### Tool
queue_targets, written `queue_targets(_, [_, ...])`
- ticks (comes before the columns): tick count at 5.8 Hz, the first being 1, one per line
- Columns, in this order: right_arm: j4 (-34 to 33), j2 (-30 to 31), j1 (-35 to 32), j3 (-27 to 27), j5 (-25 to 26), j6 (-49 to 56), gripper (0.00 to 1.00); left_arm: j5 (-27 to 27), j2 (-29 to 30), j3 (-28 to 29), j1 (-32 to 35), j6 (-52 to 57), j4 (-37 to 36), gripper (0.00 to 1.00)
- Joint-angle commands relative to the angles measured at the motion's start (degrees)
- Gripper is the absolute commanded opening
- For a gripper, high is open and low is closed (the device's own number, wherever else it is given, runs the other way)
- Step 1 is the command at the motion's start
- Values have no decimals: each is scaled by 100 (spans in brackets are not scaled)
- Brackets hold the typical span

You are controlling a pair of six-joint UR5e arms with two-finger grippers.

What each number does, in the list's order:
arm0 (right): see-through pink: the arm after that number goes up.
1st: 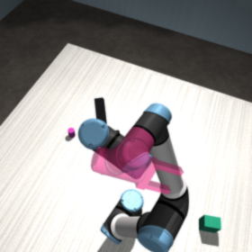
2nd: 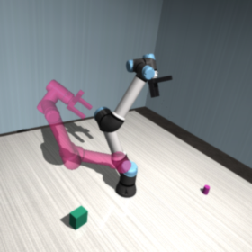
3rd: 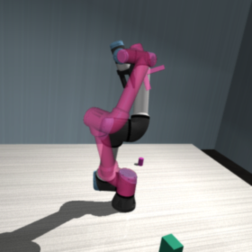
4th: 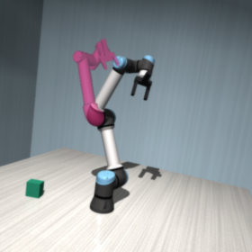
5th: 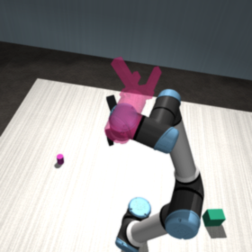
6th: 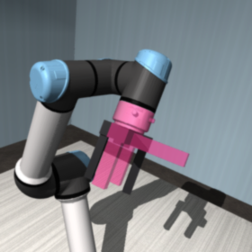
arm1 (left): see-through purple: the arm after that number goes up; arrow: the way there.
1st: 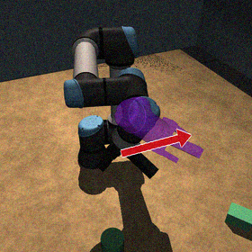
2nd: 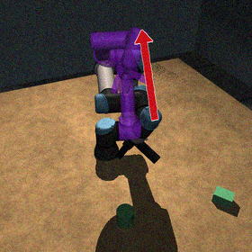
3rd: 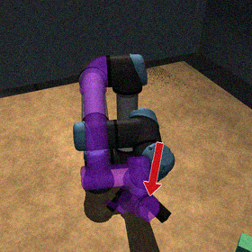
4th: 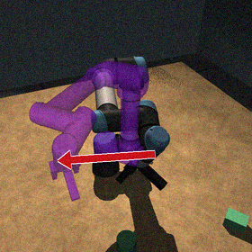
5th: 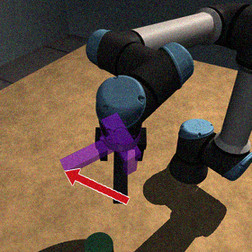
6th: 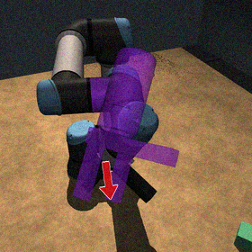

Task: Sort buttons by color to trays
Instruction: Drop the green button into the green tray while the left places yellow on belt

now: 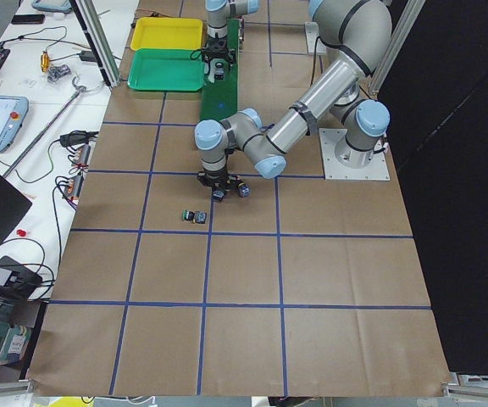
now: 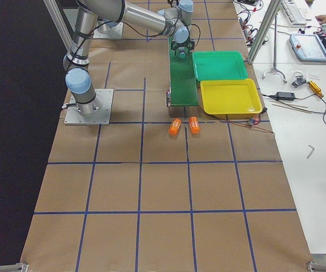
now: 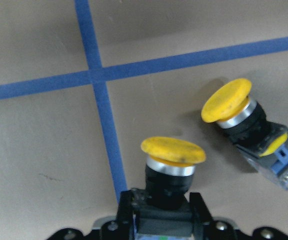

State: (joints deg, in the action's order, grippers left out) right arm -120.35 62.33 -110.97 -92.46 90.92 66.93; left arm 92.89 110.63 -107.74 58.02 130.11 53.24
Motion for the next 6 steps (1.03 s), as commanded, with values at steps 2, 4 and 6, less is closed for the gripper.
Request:
queue_targets(2, [46, 235, 172, -27, 259, 144, 8, -42, -646, 435, 1215, -1902, 1052, 4])
queue_targets(4, [-138, 45, 330, 654, 400, 922, 9, -69, -508, 491, 2006, -3379, 1206, 5])
queue_targets(6, [-462, -1155, 725, 1831, 383, 988, 10, -60, -333, 386, 2546, -4326, 1145, 6])
